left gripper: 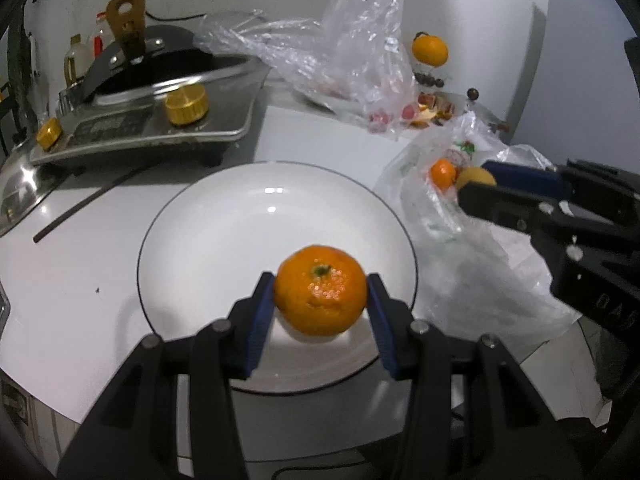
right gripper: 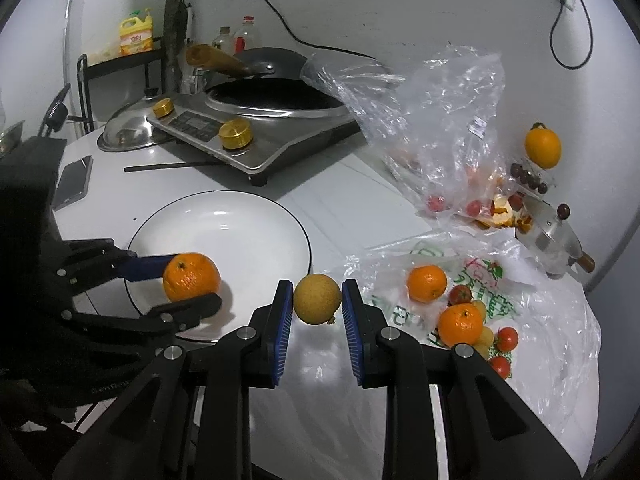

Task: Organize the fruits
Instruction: 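Release the orange onto the plate while the right gripper drops the yellow fruit there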

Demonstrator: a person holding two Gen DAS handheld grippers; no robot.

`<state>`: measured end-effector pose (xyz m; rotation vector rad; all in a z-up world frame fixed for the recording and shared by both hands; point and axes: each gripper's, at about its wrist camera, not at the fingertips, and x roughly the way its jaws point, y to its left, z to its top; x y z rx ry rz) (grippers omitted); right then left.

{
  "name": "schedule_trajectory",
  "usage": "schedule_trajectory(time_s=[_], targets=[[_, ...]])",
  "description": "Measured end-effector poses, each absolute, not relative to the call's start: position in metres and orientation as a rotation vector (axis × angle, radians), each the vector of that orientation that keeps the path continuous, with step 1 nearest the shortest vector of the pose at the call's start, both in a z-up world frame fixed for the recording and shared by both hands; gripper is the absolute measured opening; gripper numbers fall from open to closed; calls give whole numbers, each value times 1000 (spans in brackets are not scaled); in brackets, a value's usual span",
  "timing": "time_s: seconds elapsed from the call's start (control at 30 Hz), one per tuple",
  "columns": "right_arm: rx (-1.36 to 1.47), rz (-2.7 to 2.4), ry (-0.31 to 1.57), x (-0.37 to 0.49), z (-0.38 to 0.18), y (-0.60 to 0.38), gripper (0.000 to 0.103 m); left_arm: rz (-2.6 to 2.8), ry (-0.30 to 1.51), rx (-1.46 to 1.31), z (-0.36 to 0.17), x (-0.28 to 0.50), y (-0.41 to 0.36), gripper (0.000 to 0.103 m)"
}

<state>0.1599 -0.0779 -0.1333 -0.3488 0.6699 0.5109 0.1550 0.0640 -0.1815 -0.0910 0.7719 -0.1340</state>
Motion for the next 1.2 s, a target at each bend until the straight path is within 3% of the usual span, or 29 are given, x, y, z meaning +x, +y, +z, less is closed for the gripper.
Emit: schedule_trajectory(time_s=[0.57, 0.67, 1.2], targets=[[-347, 535, 709, 177, -143, -56, 27, -150, 750, -157, -171, 150, 84, 55], [-346, 553, 723, 179, -148, -48, 27, -119, 724, -183, -165, 146, 96, 70], [-386, 593, 804, 183, -177, -26, 27, -31, 694, -201, -164, 139, 123, 71]])
